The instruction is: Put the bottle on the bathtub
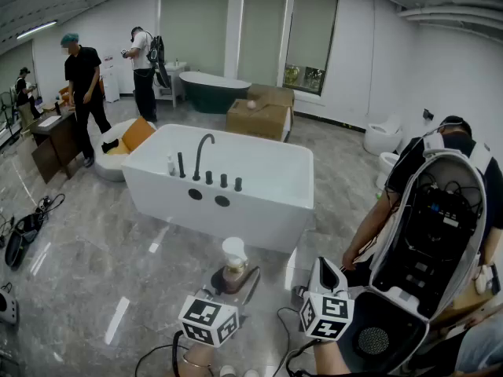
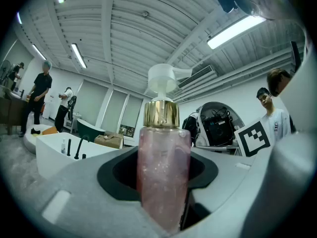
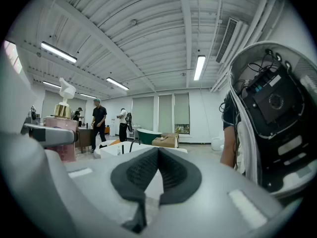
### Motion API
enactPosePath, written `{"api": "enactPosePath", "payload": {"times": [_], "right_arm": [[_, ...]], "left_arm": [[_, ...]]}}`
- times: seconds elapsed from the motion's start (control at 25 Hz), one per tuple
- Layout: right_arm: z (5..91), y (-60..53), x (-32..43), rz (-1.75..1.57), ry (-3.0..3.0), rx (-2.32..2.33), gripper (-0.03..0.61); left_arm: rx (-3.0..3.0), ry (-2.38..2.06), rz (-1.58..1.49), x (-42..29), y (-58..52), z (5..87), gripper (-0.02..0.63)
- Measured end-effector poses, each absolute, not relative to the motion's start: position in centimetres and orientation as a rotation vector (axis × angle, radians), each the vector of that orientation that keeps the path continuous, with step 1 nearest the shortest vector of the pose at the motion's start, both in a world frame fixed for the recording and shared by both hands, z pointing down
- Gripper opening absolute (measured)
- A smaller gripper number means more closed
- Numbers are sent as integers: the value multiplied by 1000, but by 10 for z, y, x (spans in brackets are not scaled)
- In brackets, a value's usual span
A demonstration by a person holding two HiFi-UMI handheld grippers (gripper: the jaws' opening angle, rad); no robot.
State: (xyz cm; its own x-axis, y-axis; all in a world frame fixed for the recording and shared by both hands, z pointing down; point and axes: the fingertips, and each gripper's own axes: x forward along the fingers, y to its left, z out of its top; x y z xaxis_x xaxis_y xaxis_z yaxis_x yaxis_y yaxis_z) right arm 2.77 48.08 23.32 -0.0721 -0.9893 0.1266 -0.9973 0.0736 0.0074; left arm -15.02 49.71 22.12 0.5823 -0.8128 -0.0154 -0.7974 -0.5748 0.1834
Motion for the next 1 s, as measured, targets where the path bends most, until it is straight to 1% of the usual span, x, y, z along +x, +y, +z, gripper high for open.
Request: {"api": "enactPosePath", "payload": {"times": [0.64, 1.0], "right_arm": [[238, 462, -4, 171, -2207, 2115, 3], [243, 430, -9, 173, -2184, 2131, 3]], "left_arm": [[2662, -1338, -148, -187, 483, 228, 222], [2672, -1327, -135, -193, 448, 229, 224]]}}
